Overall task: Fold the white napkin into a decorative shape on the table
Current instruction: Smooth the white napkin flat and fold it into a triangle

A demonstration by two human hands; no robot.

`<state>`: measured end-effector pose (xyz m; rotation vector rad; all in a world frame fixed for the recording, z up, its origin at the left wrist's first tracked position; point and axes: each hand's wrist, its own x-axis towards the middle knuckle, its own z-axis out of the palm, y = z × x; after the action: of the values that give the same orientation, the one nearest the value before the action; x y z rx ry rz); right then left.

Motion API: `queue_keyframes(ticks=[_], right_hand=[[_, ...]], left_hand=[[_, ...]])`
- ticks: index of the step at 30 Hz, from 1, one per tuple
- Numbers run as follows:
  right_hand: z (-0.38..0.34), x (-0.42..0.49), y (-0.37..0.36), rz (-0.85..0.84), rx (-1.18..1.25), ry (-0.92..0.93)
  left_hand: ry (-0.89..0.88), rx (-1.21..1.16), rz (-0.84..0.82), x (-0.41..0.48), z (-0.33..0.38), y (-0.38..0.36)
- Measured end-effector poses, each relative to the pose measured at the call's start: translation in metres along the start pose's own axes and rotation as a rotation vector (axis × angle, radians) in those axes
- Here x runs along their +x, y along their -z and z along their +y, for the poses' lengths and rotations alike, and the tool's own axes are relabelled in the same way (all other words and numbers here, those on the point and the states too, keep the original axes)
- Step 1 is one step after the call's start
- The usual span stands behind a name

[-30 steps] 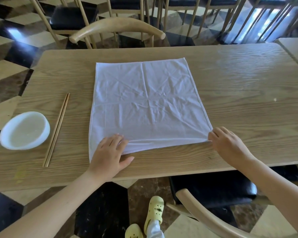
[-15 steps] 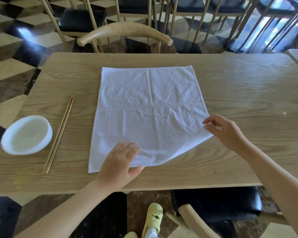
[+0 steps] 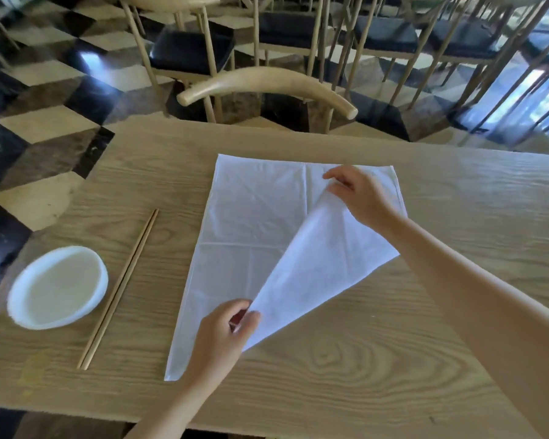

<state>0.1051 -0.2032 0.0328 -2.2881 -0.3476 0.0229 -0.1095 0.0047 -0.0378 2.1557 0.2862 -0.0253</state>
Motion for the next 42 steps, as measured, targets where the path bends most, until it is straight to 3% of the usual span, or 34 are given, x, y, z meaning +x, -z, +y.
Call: queue_keyframes(ticks=[4, 10, 17, 25, 36, 42], right_hand=[[-0.027, 0.058, -0.039, -0.012, -0.028, 0.064], [-0.052, 0.111, -0.106, -0.041, -0.036, 0.087], [-0.06, 0.151, -0.16, -0.162, -0.062, 0.035], [-0.058, 0.171, -0.194, -0.102, -0.073, -0.023], [-0.061, 0.142, -0.207, 0.063, -0.233, 0.045], [-0.07, 0.033, -0.191, -0.14, -0.246, 0.198]], left_hand=[[0.169, -0.162, 0.096, 0.014, -0.004, 0.019], [0.258, -0.117, 0.165, 0.024, -0.016, 0.042], [0.308, -0.087, 0.116, 0.029, -0.03, 0.062], [0.357, -0.091, 0.059, 0.037, -0.032, 0.078], [0.357, -0.169, -0.008, 0.016, -0.043, 0.096], [0.393, -0.212, 0.045, -0.024, -0.046, 0.104]])
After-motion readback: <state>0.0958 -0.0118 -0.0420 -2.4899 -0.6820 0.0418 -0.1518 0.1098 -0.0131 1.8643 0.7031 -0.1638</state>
